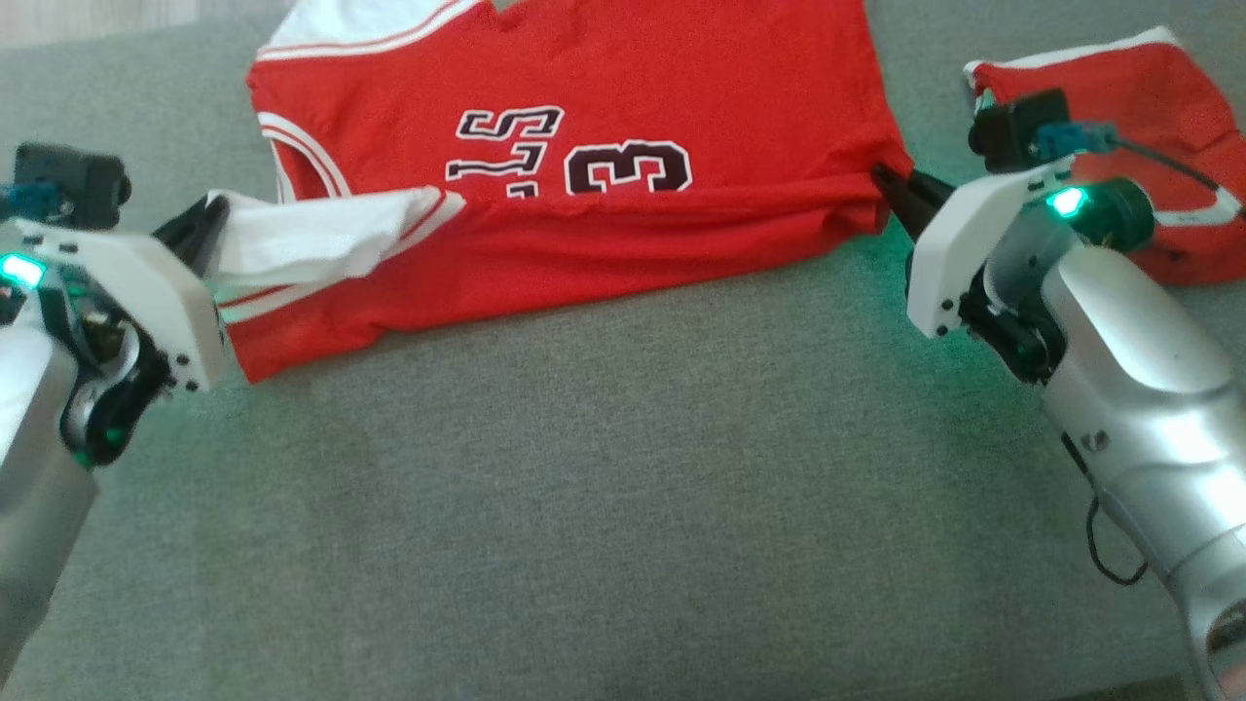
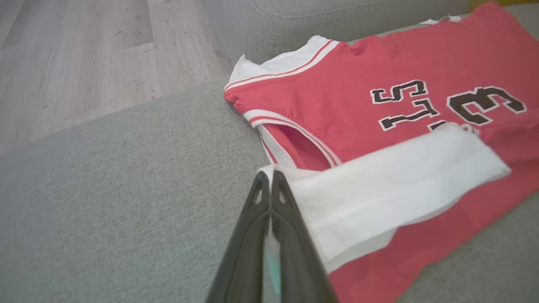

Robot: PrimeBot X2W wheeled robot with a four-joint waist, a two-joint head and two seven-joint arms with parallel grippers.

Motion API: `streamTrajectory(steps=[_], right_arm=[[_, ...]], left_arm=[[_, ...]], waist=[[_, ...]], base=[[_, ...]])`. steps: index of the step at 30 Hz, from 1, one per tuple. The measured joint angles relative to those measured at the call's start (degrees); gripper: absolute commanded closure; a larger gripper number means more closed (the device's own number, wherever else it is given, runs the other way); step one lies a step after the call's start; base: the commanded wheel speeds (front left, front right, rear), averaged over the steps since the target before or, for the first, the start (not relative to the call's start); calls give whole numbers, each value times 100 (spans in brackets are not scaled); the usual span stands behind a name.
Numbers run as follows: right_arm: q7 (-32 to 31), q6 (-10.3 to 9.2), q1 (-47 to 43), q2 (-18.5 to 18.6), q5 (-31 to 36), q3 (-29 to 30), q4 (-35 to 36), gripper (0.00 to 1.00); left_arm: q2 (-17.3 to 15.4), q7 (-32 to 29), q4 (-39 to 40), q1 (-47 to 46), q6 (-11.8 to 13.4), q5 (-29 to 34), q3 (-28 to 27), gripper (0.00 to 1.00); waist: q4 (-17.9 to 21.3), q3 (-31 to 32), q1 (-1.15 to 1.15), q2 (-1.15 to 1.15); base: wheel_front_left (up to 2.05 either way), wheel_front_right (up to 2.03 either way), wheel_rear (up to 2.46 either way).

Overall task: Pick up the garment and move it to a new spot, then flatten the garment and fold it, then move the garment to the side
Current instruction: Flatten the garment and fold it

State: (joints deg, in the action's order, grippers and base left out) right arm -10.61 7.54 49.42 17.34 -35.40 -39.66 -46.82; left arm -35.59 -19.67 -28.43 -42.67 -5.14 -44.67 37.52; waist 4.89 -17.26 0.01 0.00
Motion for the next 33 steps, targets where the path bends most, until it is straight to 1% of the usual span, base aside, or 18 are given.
streamTrajectory(steps=[4, 5, 6, 7, 9, 11, 16, 18, 19, 21, 22, 24, 28, 29, 31, 33], right_arm=[[33, 0, 239, -81, 62, -9, -260, 100], [33, 0, 239, -81, 62, -9, -260, 100], [83, 0, 308, -101, 70, 1, -350, 60], [180, 0, 377, -118, 112, 23, -439, 0], [390, 0, 529, -174, 191, 130, -627, 0], [637, 0, 659, -232, 241, 198, -775, 0], [1788, 0, 814, -308, 353, 534, -964, 0], [2218, 0, 812, -318, 425, 682, -1012, 0], [2342, 0, 806, -321, 432, 783, -1018, 0], [2466, 0, 773, -328, 480, 1049, -964, 0], [2493, 0, 723, -326, 543, 1216, -865, 0], [2497, 0, 494, -318, 733, 1673, -339, 0], [2527, 0, -354, -372, 1452, 2735, 788, 0], [2528, 0, -643, -431, 1670, 2978, 975, 0], [2528, 0, -1276, -627, 2033, 3392, 1314, 0], [2528, 0, -1863, -875, 2358, 3633, 1678, 0]], left_arm=[[176, 18, -447, -372, -93, 163, 165, 100], [176, 18, -447, -372, -93, 163, 165, 74], [225, 40, -538, -458, -94, 199, 191, 9], [270, 102, -620, -539, -99, 250, 219, 0], [371, 352, -802, -704, -119, 348, 233, 0], [488, 747, -967, -878, -111, 424, 215, 0], [857, 2197, -1235, -1179, 119, 582, -67, 0], [977, 2754, -1328, -1196, 170, 580, -207, 0], [1038, 3019, -1367, -1189, 212, 570, -286, 0], [1148, 3305, -1351, -1141, 271, 486, -481, 0], [1193, 3374, -1285, -1086, 313, 474, -604, 0], [1259, 3417, -1020, -901, 399, 486, -861, 0], [1434, 3438, 37, -140, 635, 888, -1664, 0], [1506, 3438, 258, 113, 690, 1014, -1820, 0], [1678, 3438, 621, 682, 721, 1269, -2079, 0], [1919, 3438, 907, 1252, 768, 1460, -2321, 0]], waist=[[3, -167, 0, 0], [3, -167, 0, 0], [2, -205, 0, 0], [1, -241, 0, 0], [-2, -309, 0, 0], [-9, -358, 0, 0], [-45, -339, -1, 0], [-54, -267, -1, 0], [-56, -220, -1, 0], [-60, -114, -1, 0], [-63, -55, -1, 0], [-65, 62, -2, 0], [-62, 287, -2, 0], [-58, 345, -2, 0], [-52, 461, -2, 0], [-46, 567, -2, 0]], base=[[0, 0, 0], [0, 0, 0], [0, 0, 0], [0, 0, 0], [0, 0, 0], [0, 0, 0], [0, 0, 0], [0, 0, 0], [0, 0, 0], [0, 0, 0], [0, 0, 0], [0, 0, 0], [0, 0, 0], [0, 0, 0], [0, 0, 0], [0, 0, 0]])
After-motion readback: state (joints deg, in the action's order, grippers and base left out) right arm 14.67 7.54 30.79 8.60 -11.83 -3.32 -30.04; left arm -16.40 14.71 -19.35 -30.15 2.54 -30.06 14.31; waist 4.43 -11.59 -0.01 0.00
